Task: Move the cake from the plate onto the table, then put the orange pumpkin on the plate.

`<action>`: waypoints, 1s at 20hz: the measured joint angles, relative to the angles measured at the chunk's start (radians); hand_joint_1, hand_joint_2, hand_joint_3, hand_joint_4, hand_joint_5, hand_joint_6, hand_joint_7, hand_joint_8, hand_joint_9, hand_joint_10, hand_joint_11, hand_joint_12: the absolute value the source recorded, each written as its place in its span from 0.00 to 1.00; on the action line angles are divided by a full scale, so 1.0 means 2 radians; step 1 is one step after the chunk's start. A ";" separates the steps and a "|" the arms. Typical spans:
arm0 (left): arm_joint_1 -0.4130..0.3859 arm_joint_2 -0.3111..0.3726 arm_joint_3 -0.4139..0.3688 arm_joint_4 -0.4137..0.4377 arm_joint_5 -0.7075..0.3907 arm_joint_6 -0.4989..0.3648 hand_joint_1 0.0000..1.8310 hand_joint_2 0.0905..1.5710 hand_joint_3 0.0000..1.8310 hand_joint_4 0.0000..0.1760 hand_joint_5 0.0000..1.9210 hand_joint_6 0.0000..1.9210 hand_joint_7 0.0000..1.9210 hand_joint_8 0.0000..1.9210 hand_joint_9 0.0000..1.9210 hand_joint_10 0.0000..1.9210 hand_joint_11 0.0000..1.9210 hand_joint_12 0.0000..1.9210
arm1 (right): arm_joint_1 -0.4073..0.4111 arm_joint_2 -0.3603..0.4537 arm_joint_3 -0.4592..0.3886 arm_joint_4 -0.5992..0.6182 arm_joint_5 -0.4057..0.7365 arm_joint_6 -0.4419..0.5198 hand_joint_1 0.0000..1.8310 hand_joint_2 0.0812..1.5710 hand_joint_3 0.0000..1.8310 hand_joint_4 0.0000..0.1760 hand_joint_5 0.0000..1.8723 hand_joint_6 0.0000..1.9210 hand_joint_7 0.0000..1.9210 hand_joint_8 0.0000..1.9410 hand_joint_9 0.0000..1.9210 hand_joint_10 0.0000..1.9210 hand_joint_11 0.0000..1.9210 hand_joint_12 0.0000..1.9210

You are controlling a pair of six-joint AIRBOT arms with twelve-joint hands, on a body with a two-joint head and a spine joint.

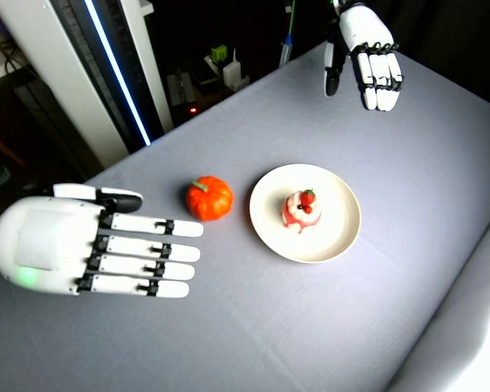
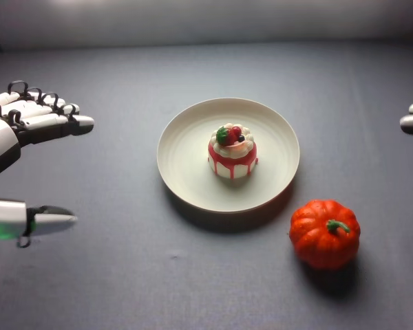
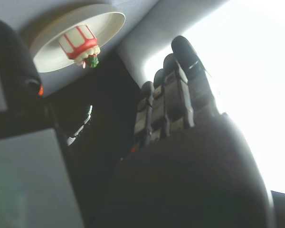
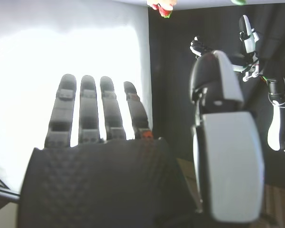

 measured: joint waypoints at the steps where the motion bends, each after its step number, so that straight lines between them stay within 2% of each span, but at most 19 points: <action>1: -0.001 0.000 0.000 0.002 0.001 0.000 0.27 0.59 0.00 0.09 0.19 0.00 0.13 0.00 0.10 0.00 0.00 0.19 | 0.000 0.000 0.000 0.000 0.000 0.000 0.44 0.80 0.00 0.00 0.23 0.00 0.15 0.00 0.16 0.01 0.00 0.49; 2: -0.004 0.000 0.002 0.008 0.006 0.000 0.25 0.60 0.00 0.07 0.18 0.00 0.12 0.00 0.09 0.00 0.00 0.16 | 0.000 0.000 0.000 0.000 0.001 0.000 0.44 0.80 0.00 0.00 0.23 0.00 0.16 0.00 0.17 0.01 0.00 0.50; 3: -0.013 -0.001 0.005 0.016 0.015 0.001 0.24 0.60 0.00 0.09 0.17 0.00 0.11 0.00 0.08 0.00 0.00 0.15 | 0.000 0.000 0.000 0.000 0.000 0.000 0.44 0.80 0.00 0.00 0.23 0.00 0.16 0.00 0.16 0.00 0.00 0.48; 4: -0.027 -0.005 0.011 0.023 0.027 0.000 0.24 0.60 0.00 0.13 0.16 0.00 0.10 0.00 0.08 0.00 0.00 0.15 | 0.000 0.000 0.000 0.000 0.000 0.000 0.43 0.80 0.00 0.00 0.23 0.00 0.16 0.00 0.15 0.00 0.00 0.45; 5: -0.049 -0.012 0.020 0.039 0.043 0.000 0.23 0.60 0.00 0.12 0.15 0.00 0.10 0.00 0.09 0.00 0.00 0.18 | 0.000 0.000 0.000 0.000 0.001 0.001 0.43 0.80 0.00 0.00 0.24 0.00 0.17 0.00 0.16 0.00 0.00 0.45; 6: -0.076 -0.021 0.030 0.059 0.061 -0.005 0.24 0.59 0.00 0.20 0.15 0.00 0.10 0.00 0.08 0.00 0.00 0.16 | 0.000 0.000 0.000 0.000 0.001 0.001 0.42 0.80 0.00 0.00 0.23 0.00 0.16 0.00 0.16 0.00 0.00 0.45; 7: -0.095 -0.028 0.038 0.076 0.075 -0.008 0.26 0.59 0.00 0.42 0.15 0.00 0.10 0.00 0.09 0.00 0.00 0.18 | 0.000 0.000 0.000 0.000 0.001 0.001 0.41 0.80 0.00 0.00 0.23 0.00 0.16 0.00 0.16 0.00 0.00 0.45; 8: -0.125 -0.041 0.049 0.101 0.099 -0.016 0.26 0.59 0.00 0.88 0.11 0.00 0.07 0.00 0.06 0.00 0.00 0.11 | 0.000 0.000 0.000 0.000 0.001 0.001 0.40 0.81 0.00 0.00 0.22 0.00 0.16 0.00 0.15 0.00 0.00 0.43; 9: -0.147 -0.052 0.058 0.125 0.118 -0.022 0.25 0.58 0.00 0.98 0.10 0.00 0.07 0.00 0.06 0.00 0.00 0.10 | 0.000 0.000 0.000 0.000 0.001 0.001 0.39 0.81 0.00 0.00 0.22 0.00 0.16 0.00 0.15 0.00 0.00 0.44; 10: -0.181 -0.071 0.073 0.162 0.148 -0.035 0.27 0.56 0.00 1.00 0.12 0.00 0.08 0.00 0.08 0.00 0.00 0.12 | 0.000 0.000 0.000 0.000 0.000 0.001 0.41 0.80 0.00 0.00 0.23 0.00 0.17 0.00 0.16 0.00 0.00 0.45; 12: -0.219 -0.093 0.091 0.204 0.180 -0.053 0.29 0.53 0.00 1.00 0.13 0.00 0.10 0.00 0.10 0.00 0.00 0.19 | 0.000 0.000 0.000 0.000 0.001 0.001 0.43 0.79 0.00 0.00 0.23 0.00 0.19 0.01 0.19 0.01 0.02 0.46; 14: -0.269 -0.118 0.118 0.257 0.219 -0.086 0.32 0.52 0.00 1.00 0.14 0.00 0.10 0.00 0.09 0.00 0.00 0.13 | 0.000 0.000 0.001 0.000 0.001 0.001 0.46 0.79 0.00 0.00 0.23 0.00 0.20 0.00 0.20 0.00 0.06 0.41; 15: -0.283 -0.125 0.125 0.266 0.228 -0.093 0.32 0.51 0.00 0.81 0.15 0.00 0.12 0.00 0.13 0.00 0.03 0.20 | 0.000 0.000 0.002 0.000 0.001 0.001 0.43 0.80 0.00 0.00 0.23 0.00 0.20 0.00 0.20 0.00 0.07 0.38; 16: -0.300 -0.131 0.129 0.277 0.238 -0.098 0.41 0.51 0.00 0.62 0.17 0.00 0.15 0.00 0.16 0.00 0.02 0.34 | 0.000 -0.001 0.002 -0.002 0.001 0.002 0.44 0.80 0.00 0.00 0.23 0.00 0.20 0.00 0.20 0.00 0.08 0.37; 17: -0.313 -0.138 0.132 0.290 0.243 -0.100 0.46 0.51 0.00 0.45 0.20 0.00 0.16 0.00 0.17 0.00 0.00 0.43 | 0.000 -0.001 0.002 -0.001 0.001 0.002 0.45 0.79 0.00 0.00 0.23 0.00 0.20 0.00 0.20 0.00 0.07 0.36; 18: -0.320 -0.147 0.137 0.304 0.249 -0.100 0.46 0.52 0.00 0.37 0.21 0.00 0.18 0.00 0.18 0.00 0.00 0.49 | 0.000 -0.001 0.003 0.000 0.000 0.002 0.44 0.81 0.00 0.00 0.22 0.00 0.20 0.00 0.19 0.00 0.07 0.36; 20: -0.325 -0.169 0.151 0.327 0.265 -0.120 0.45 0.52 0.00 0.31 0.22 0.00 0.20 0.00 0.20 0.00 0.00 0.56 | 0.001 -0.005 0.006 0.000 0.003 0.004 0.46 0.82 0.00 0.00 0.22 0.00 0.21 0.00 0.21 0.00 0.08 0.39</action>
